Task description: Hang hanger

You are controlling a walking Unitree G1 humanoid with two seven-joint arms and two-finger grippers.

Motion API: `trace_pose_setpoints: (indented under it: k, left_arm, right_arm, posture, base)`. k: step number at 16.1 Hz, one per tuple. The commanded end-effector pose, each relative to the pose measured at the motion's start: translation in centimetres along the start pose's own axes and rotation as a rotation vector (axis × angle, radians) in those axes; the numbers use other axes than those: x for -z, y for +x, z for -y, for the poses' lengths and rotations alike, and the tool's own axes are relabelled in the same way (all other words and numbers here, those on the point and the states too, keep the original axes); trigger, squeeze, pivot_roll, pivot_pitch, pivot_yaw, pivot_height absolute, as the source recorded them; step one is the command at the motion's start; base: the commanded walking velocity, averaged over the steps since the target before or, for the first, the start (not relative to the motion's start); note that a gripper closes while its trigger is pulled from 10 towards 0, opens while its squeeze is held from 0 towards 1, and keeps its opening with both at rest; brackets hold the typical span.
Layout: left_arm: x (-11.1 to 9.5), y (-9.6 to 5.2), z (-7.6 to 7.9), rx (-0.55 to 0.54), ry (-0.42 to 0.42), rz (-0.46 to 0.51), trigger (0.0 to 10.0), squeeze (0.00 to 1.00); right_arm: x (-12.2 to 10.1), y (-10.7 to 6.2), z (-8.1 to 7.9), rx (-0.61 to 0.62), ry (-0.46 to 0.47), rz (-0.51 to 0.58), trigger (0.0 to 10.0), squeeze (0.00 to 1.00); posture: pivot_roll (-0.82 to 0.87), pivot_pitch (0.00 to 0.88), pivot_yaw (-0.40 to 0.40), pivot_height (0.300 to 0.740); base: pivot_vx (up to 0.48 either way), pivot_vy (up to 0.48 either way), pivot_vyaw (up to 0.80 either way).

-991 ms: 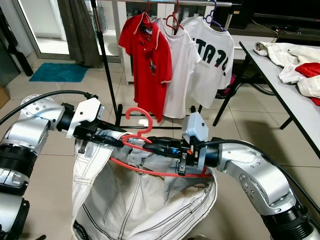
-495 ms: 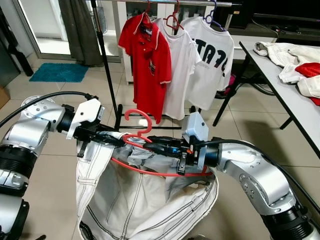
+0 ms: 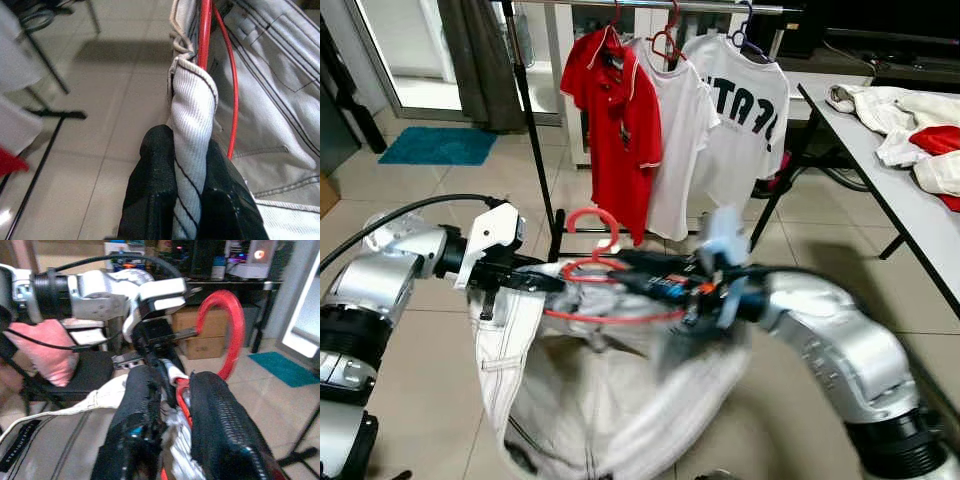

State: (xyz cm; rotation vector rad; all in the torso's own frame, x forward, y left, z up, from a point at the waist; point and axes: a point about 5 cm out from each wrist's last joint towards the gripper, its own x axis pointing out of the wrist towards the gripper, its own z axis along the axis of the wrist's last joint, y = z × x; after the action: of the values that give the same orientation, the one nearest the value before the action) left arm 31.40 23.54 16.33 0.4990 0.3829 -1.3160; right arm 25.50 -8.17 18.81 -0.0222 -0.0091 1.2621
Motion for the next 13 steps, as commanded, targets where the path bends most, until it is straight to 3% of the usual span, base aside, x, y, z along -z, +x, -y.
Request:
trace_pose_setpoints:
  k: [1,4,6,7,8,13]
  left_arm:
    - [-0.4,-0.9,-0.6,-0.085,0.012,0.015,0.0,0.00]
    - [0.2,-1.1,-0.6,-0.157,0.006,-0.015,0.0,0.00]
    - [0.3,-1.1,-0.5,-0.171,0.004,-0.013,0.0,0.00]
    - [0.3,-1.1,-0.4,-0.172,0.005,-0.015,0.0,0.00]
    - [0.4,-1.1,-0.4,-0.176,0.007,-0.019,0.0,0.00]
    - [0.6,-1.3,-0.1,-0.188,0.012,-0.030,0.0,0.00]
  right_arm:
    - [-0.6,-0.5,0.3,0.028,-0.015,0.009,10.0,1.00]
    - [1.7,-2.2,3.9,0.411,-0.034,-0.225,10.0,1.00]
    - [3.4,-3.0,5.0,0.552,-0.026,-0.342,10.0,1.00]
    - [4.0,-3.1,5.1,0.566,-0.016,-0.377,10.0,0.85]
    - [4.9,-3.0,5.1,0.580,0.002,-0.424,10.0,0.00]
    - [7.7,-3.3,6.1,0.717,-0.036,-0.554,10.0,0.00]
  posture:
    - [0.03,0.000,-0.016,0.705]
    - [0.03,0.000,-0.020,0.705]
    - [0.03,0.000,-0.017,0.705]
    - [0.03,0.000,-0.016,0.705]
    - [0.03,0.000,-0.017,0.705]
    - [0.04,0.000,-0.028,0.705]
  base:
    - [0.000,0.000,0.00]
    - [0.000,0.000,0.00]
    - [0.000,0.000,0.00]
    - [0.000,0.000,0.00]
    - [0.000,0.000,0.00]
    - [0.000,0.000,0.00]
